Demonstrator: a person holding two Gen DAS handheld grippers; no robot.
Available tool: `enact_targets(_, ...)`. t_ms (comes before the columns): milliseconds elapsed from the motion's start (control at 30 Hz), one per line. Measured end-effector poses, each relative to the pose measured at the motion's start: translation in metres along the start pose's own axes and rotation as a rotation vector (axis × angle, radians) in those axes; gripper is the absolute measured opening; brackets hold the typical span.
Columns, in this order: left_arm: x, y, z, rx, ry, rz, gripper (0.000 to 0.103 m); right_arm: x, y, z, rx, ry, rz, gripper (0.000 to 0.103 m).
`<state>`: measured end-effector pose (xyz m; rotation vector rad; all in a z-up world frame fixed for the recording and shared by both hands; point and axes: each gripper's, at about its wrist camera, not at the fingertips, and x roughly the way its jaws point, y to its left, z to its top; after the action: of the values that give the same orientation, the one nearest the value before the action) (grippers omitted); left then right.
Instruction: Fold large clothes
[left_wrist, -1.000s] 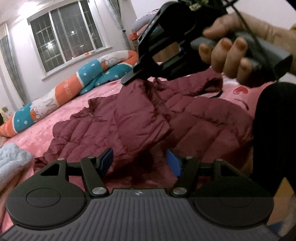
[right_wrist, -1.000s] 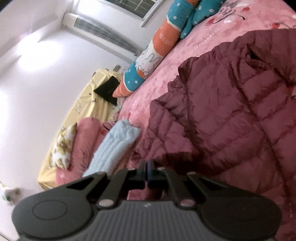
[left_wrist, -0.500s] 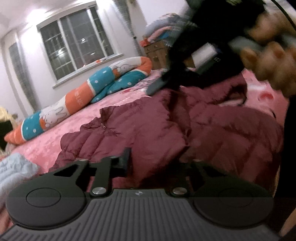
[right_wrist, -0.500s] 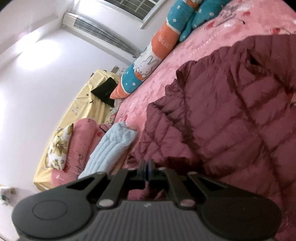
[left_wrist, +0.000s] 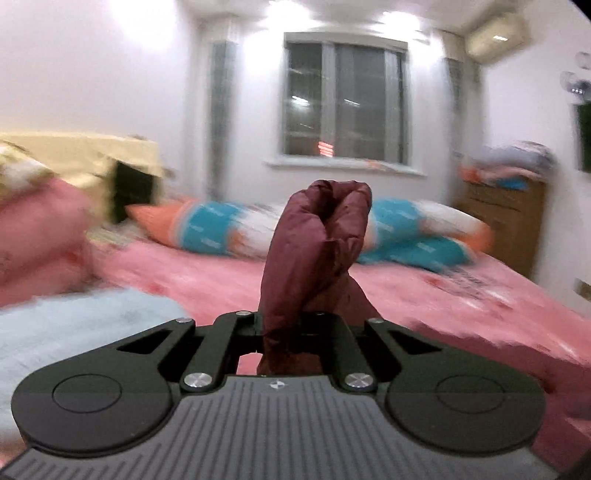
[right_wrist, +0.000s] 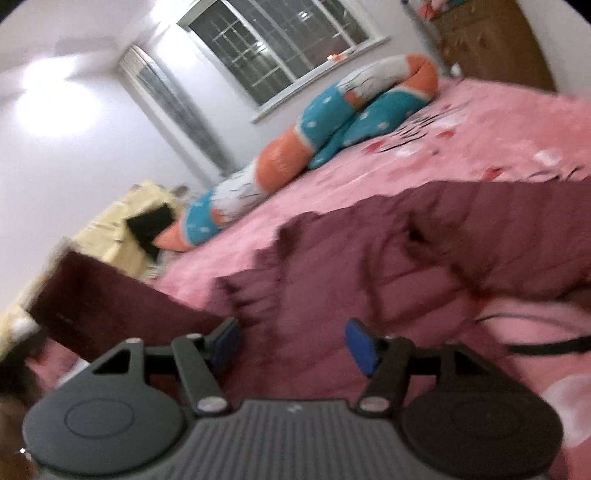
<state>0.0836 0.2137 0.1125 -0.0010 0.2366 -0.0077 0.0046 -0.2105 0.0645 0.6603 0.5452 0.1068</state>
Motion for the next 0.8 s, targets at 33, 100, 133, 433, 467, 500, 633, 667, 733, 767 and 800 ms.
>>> enact_targets(33,0.005,0.019,0.009,-0.020,-0.006,0.045,0.006,0.004,-0.006,-0.001,0.015,0.005,-0.016,0.064)
enact_targets(100,0.014,0.059,0.024,-0.056,-0.018,0.150,0.006,0.010,-0.017,-0.002,0.048,0.013,-0.051,0.064)
enact_targets(133,0.018,0.080,0.029,-0.067,-0.024,0.216,0.006,0.014,-0.023,-0.002,0.056,0.014,-0.075,0.064)
enact_targets(433,0.050,0.213,0.002,-0.148,0.109,0.576,0.006,0.023,-0.047,0.002,0.070,-0.001,-0.164,0.064)
enact_targets(467,0.054,0.220,-0.007,-0.146,0.134,0.593,0.007,0.024,-0.048,0.002,0.074,0.000,-0.171,0.063)
enact_targets(500,0.056,0.225,-0.015,-0.145,0.154,0.606,0.007,0.026,-0.049,0.002,0.076,0.002,-0.179,0.063)
enact_targets(633,0.070,0.233,-0.047,-0.133,0.227,0.639,0.012,0.032,-0.052,0.001,0.065,0.016,-0.202,0.064)
enact_targets(667,0.069,0.235,-0.051,-0.133,0.238,0.640,0.015,0.032,-0.053,0.001,0.063,0.015,-0.207,0.064)
enact_targets(733,0.063,0.234,-0.058,-0.136,0.246,0.639,0.022,0.030,-0.055,0.002,0.065,0.008,-0.223,0.065)
enact_targets(767,0.063,0.236,-0.057,-0.136,0.249,0.642,0.030,0.029,-0.057,0.002,0.068,0.002,-0.233,0.067)
enact_targets(800,0.060,0.238,-0.058,-0.137,0.250,0.648,0.041,0.027,-0.058,0.003,0.074,-0.006,-0.243,0.068)
